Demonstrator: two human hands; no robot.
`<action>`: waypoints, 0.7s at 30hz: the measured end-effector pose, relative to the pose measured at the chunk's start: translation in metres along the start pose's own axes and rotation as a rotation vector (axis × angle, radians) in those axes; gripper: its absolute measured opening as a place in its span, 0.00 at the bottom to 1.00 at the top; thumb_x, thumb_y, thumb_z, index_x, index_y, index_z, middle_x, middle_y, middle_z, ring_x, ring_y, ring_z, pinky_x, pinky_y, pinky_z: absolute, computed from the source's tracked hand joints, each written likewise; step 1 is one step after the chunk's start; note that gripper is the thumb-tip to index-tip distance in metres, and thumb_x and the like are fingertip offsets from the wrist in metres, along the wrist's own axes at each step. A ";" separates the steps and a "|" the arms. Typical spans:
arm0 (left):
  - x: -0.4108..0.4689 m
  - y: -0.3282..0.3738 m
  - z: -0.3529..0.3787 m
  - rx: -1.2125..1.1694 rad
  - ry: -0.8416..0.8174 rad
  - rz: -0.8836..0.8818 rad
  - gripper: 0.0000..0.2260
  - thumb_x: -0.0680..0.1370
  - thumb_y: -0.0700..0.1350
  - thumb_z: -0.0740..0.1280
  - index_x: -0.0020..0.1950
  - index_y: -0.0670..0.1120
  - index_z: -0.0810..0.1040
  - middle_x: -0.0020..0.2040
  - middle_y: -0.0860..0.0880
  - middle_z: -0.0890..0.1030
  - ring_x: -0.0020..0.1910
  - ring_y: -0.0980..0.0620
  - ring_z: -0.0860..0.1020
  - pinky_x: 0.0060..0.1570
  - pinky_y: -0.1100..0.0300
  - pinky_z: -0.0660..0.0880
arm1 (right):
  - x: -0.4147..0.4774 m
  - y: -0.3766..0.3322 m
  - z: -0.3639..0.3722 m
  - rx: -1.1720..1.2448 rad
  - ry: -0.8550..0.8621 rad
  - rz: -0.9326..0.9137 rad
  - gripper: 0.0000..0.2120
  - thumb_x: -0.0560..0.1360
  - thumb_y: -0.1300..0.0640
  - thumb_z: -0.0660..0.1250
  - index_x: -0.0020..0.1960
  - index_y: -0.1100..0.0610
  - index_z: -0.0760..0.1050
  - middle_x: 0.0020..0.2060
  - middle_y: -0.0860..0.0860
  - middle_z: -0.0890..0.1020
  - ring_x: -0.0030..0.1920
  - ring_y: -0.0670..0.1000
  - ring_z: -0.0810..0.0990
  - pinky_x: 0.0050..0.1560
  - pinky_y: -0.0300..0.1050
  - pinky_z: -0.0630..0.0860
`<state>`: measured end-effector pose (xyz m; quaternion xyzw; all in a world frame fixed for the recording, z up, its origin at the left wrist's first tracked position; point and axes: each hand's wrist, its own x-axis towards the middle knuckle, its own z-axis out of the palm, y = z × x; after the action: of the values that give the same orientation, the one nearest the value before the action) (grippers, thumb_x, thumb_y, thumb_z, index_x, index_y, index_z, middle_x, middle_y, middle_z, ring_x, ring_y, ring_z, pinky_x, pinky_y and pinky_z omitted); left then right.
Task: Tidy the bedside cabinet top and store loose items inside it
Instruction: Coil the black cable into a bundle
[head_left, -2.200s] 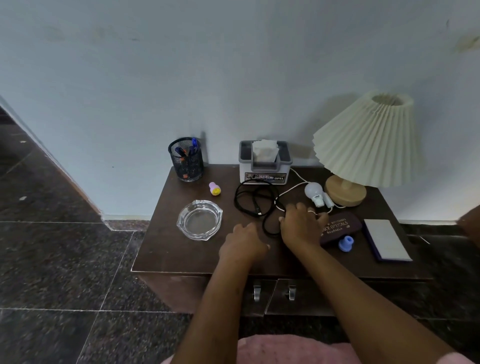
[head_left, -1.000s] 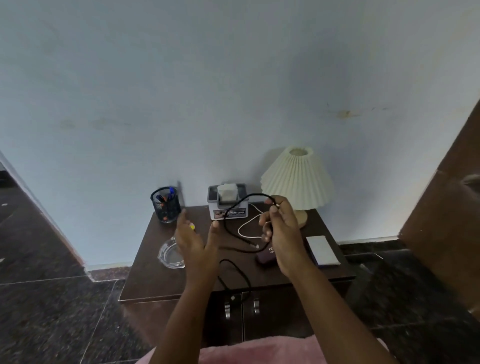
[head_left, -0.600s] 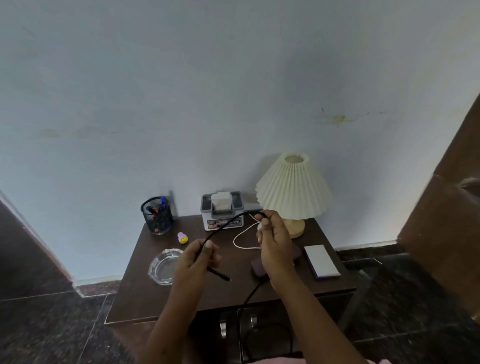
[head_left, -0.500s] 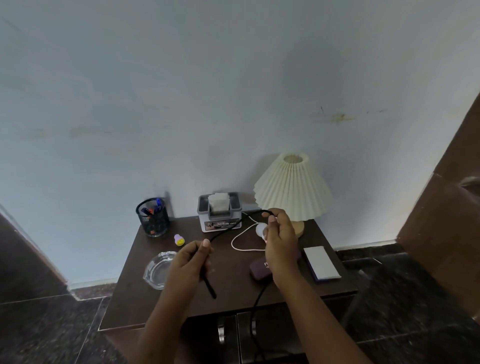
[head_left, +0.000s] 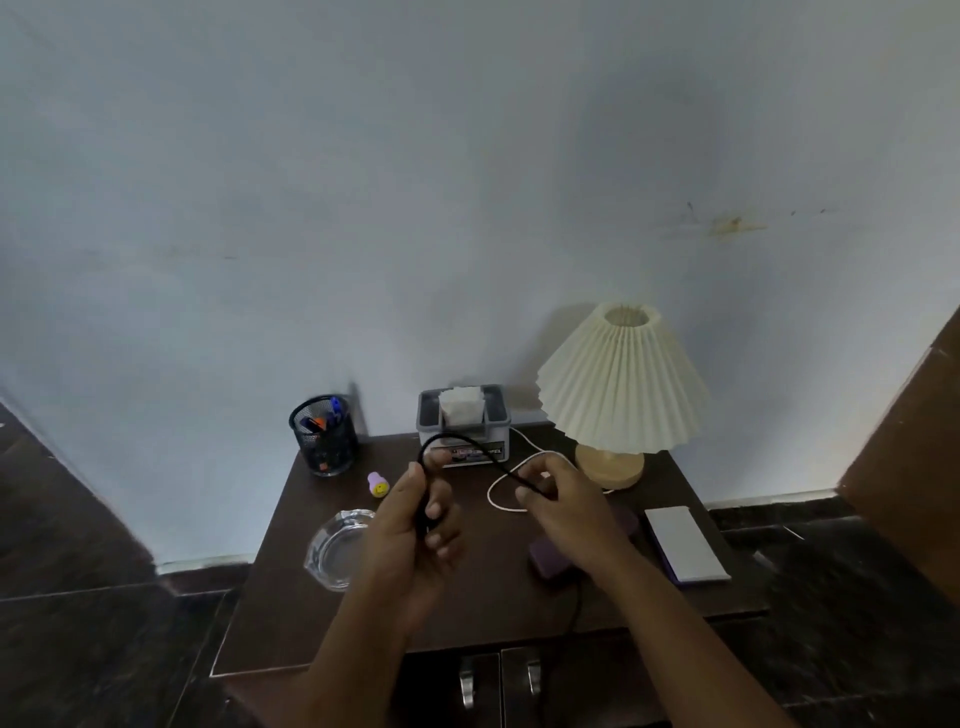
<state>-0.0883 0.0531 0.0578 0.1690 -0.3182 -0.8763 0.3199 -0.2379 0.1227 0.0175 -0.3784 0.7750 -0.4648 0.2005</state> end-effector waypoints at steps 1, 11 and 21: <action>0.000 -0.002 0.000 0.008 0.010 -0.001 0.08 0.73 0.50 0.59 0.45 0.47 0.73 0.24 0.53 0.66 0.18 0.59 0.61 0.17 0.68 0.60 | -0.002 -0.003 0.002 0.015 -0.055 -0.045 0.04 0.77 0.56 0.64 0.50 0.48 0.73 0.43 0.38 0.77 0.47 0.39 0.75 0.46 0.32 0.69; 0.000 -0.005 0.002 -0.041 0.047 0.104 0.14 0.80 0.49 0.54 0.53 0.45 0.76 0.30 0.51 0.78 0.31 0.54 0.81 0.29 0.63 0.77 | -0.031 -0.015 0.039 -0.331 -0.384 -0.334 0.19 0.78 0.63 0.59 0.68 0.58 0.67 0.61 0.61 0.77 0.60 0.62 0.75 0.60 0.57 0.72; 0.012 0.002 -0.028 1.062 0.328 0.502 0.11 0.81 0.40 0.56 0.51 0.51 0.77 0.54 0.52 0.82 0.58 0.53 0.76 0.57 0.65 0.69 | -0.034 -0.034 0.024 -0.418 -0.316 -0.462 0.08 0.78 0.49 0.59 0.45 0.51 0.72 0.44 0.54 0.81 0.46 0.56 0.79 0.42 0.48 0.72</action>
<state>-0.0821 0.0316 0.0377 0.3581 -0.6883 -0.4582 0.4337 -0.1874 0.1257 0.0339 -0.6439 0.7068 -0.2647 0.1255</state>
